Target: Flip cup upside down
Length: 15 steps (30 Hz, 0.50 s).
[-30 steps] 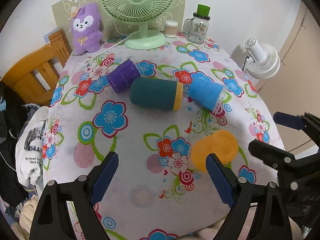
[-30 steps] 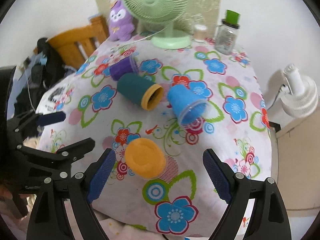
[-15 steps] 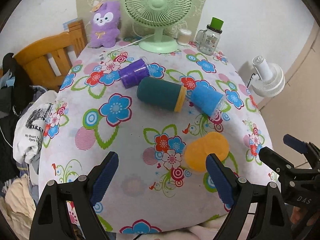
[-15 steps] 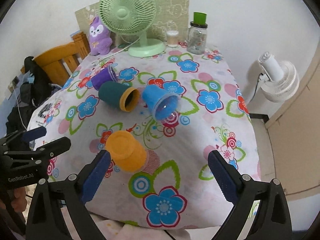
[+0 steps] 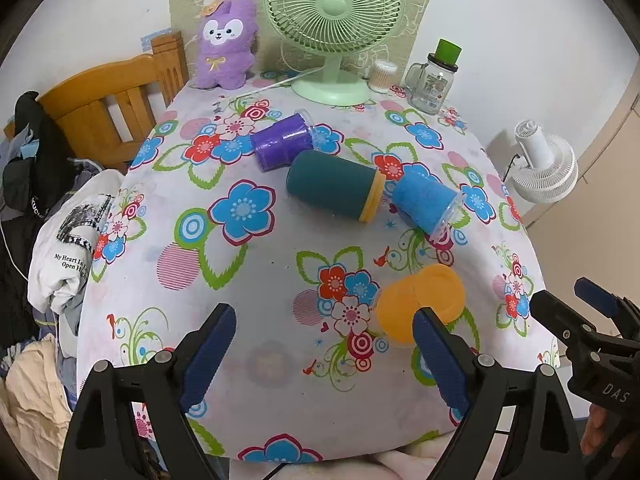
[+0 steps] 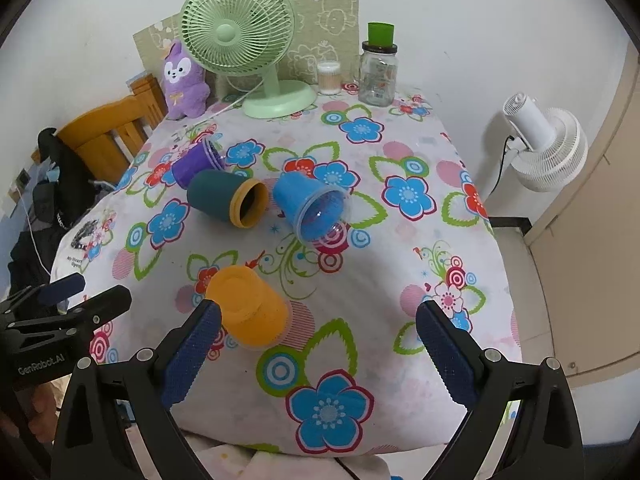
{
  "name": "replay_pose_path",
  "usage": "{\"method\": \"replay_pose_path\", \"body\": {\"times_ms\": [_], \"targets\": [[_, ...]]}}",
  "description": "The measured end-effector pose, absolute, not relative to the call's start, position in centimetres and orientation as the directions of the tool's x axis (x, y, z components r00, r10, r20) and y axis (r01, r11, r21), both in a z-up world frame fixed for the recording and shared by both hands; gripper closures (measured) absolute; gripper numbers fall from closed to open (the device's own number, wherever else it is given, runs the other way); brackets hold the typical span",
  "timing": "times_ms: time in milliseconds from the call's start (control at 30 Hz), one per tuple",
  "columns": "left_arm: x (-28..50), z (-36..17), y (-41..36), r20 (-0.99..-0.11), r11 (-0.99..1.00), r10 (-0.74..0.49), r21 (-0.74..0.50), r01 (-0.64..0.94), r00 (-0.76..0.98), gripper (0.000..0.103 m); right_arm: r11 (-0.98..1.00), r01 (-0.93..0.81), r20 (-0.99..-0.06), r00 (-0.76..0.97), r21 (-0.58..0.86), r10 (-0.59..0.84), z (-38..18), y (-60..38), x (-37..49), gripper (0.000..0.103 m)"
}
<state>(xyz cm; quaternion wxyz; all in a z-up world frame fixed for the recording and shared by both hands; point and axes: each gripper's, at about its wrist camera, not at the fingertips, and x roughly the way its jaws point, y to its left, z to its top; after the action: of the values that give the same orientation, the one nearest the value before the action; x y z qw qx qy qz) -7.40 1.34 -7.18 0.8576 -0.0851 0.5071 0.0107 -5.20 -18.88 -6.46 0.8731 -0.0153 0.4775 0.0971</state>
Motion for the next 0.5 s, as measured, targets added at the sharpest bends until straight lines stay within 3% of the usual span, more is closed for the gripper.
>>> {"method": "replay_pose_path", "body": {"times_ms": [500], "targets": [[-7.29, -6.92, 0.85, -0.862, 0.987, -0.072, -0.135, -0.089, 0.502, 0.002, 0.98, -0.196, -0.821, 0.555, 0.033, 0.138, -6.06, -18.41, -5.77, 0.004]]}}
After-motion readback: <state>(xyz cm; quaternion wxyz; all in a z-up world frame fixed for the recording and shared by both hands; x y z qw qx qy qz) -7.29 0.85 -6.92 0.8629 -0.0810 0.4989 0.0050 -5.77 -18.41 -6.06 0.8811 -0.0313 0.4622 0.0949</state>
